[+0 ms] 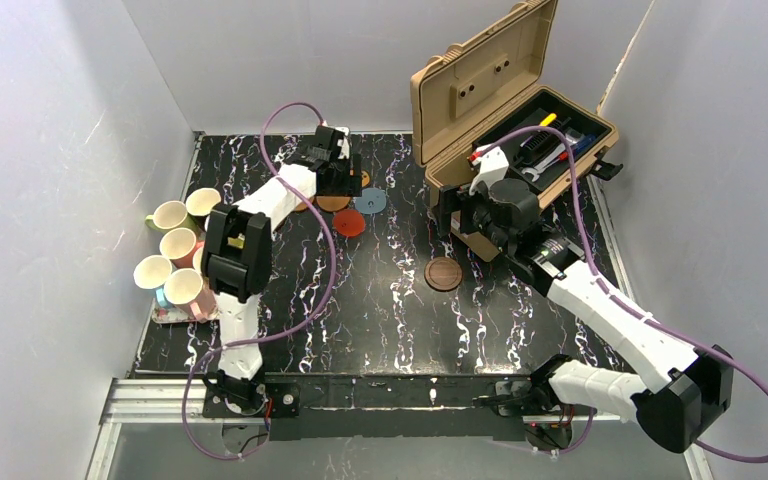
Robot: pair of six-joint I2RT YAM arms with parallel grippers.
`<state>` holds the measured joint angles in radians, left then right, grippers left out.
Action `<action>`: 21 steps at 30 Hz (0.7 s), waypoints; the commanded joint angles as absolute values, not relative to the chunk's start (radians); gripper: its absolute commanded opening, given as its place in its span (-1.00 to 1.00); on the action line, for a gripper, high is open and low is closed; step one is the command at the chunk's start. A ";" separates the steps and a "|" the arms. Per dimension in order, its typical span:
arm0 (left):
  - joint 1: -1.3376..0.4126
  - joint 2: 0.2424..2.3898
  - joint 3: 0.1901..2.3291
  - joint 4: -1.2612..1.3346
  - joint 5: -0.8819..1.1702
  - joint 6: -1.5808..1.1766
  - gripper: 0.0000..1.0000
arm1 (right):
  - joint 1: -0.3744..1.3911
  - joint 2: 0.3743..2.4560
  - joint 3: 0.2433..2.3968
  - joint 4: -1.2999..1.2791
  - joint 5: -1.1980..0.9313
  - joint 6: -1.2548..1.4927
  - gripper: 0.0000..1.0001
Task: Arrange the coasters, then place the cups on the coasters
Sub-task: Move the coaster to the center of the board.
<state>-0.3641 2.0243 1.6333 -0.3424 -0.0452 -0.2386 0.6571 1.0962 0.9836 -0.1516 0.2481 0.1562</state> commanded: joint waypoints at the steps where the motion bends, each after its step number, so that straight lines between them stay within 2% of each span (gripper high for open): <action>1: -0.358 2.084 1.707 -0.393 -0.006 -0.258 0.34 | 0.640 1.070 0.963 -0.090 0.201 0.143 0.89; 8: -0.322 2.171 1.743 -0.398 0.042 -0.287 0.27 | 0.627 1.071 0.945 -0.083 0.172 0.149 0.89; 21: -0.317 2.157 1.611 -0.366 -0.027 -0.259 0.20 | 0.618 1.068 0.919 -0.082 0.173 0.159 0.90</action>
